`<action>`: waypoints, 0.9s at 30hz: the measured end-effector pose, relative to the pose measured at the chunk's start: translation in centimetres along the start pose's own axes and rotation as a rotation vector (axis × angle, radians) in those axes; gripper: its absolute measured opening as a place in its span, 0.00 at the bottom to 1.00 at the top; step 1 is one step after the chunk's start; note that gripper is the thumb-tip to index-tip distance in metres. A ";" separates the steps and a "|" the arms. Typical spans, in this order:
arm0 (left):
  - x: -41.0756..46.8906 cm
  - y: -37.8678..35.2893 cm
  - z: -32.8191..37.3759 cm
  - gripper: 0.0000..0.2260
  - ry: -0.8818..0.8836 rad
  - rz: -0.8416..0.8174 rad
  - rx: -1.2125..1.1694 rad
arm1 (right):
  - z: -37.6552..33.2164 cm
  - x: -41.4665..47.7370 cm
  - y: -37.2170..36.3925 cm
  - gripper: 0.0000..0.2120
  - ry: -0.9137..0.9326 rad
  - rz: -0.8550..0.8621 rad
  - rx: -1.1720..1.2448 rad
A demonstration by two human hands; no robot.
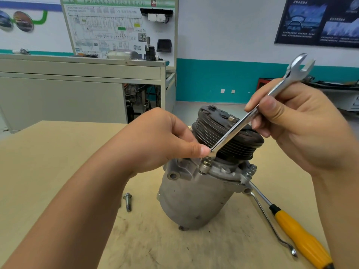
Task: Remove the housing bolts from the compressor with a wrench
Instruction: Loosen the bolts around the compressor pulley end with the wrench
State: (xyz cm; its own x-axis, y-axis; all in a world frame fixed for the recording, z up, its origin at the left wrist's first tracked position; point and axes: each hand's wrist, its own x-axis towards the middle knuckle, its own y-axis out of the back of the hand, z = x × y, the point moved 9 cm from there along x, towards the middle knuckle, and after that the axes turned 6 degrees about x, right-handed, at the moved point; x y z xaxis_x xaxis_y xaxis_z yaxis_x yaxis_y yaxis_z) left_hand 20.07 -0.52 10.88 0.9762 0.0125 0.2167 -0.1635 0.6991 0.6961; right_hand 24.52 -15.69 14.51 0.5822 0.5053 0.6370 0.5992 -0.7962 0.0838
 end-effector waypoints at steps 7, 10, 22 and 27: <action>-0.2 -0.1 0.6 0.10 -0.026 0.001 -0.024 | 0.0 0.0 0.5 0.11 -0.001 0.027 0.004; -0.1 0.0 0.4 0.09 -0.010 0.006 -0.008 | 0.1 0.0 0.2 0.08 0.000 0.002 0.024; -0.1 -0.1 0.3 0.09 0.005 0.002 -0.013 | 0.3 0.1 0.2 0.09 -0.014 0.018 0.047; -0.2 -0.1 0.3 0.09 0.006 0.008 -0.014 | 0.4 0.2 0.3 0.07 -0.014 0.047 0.049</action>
State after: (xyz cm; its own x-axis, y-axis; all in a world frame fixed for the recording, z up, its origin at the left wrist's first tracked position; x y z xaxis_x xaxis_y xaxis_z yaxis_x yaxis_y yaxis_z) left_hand 19.88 -0.74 10.98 0.9756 0.0224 0.2184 -0.1694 0.7092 0.6844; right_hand 25.02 -15.73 14.37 0.6179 0.4727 0.6283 0.5972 -0.8020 0.0161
